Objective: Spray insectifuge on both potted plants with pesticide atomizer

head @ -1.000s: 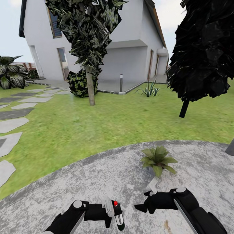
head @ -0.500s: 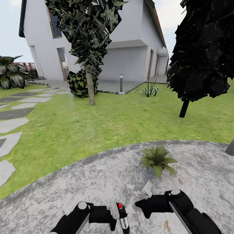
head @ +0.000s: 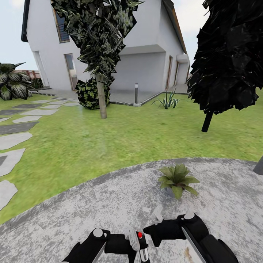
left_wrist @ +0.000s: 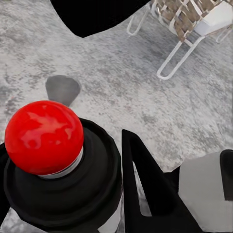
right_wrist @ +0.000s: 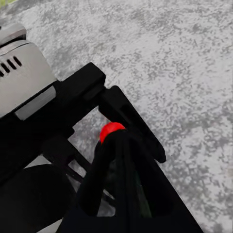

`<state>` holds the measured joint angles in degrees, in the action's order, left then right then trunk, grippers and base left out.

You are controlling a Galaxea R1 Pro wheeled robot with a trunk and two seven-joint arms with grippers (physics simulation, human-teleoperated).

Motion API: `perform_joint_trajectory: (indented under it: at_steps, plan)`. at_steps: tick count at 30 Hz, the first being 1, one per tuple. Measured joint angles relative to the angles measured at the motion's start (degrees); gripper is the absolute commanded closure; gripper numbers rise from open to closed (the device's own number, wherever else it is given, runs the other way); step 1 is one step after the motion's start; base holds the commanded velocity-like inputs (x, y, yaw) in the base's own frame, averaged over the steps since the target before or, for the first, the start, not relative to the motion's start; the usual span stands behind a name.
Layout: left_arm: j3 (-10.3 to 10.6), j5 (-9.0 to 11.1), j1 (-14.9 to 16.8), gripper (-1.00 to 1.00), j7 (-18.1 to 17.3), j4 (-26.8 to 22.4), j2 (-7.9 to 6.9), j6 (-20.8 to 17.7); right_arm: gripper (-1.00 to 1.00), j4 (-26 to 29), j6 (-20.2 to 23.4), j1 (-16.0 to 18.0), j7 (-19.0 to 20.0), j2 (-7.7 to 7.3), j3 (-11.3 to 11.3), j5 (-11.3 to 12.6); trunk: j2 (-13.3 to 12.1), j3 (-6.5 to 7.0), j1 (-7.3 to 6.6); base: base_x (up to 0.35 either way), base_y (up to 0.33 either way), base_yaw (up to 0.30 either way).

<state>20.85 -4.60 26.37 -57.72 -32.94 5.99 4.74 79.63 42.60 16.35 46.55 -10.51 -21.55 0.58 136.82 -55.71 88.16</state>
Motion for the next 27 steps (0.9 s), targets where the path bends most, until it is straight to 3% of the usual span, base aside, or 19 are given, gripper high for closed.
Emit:
perform_joint_trajectory:
  at_steps: [4,11,22,27]
  plan:
    - [-0.1,0.4,0.0,1.0,2.2,-0.6,-0.06,0.2,1.0,-0.2,0.1,0.0,0.0,0.13,-1.3,0.0,0.0,0.0,0.0,0.0,0.0,0.0]
    - [-0.1,0.5,0.0,1.0,2.4,-0.9,-0.07,0.3,1.0,-0.2,0.1,0.0,-0.1,0.14,-1.3,-0.1,0.0,0.0,0.0,0.0,0.0,0.0]
    - [0.0,0.0,0.0,1.0,1.4,-0.9,-0.05,0.6,1.0,-0.2,0.0,0.0,-0.1,0.14,-0.6,0.1,0.0,0.0,0.0,0.0,0.0,0.0]
    - [0.0,0.2,0.0,1.0,0.1,-3.4,-0.01,0.6,1.0,-0.4,0.0,0.0,-0.7,0.14,-0.7,0.2,0.0,0.0,0.0,0.0,0.0,0.0]
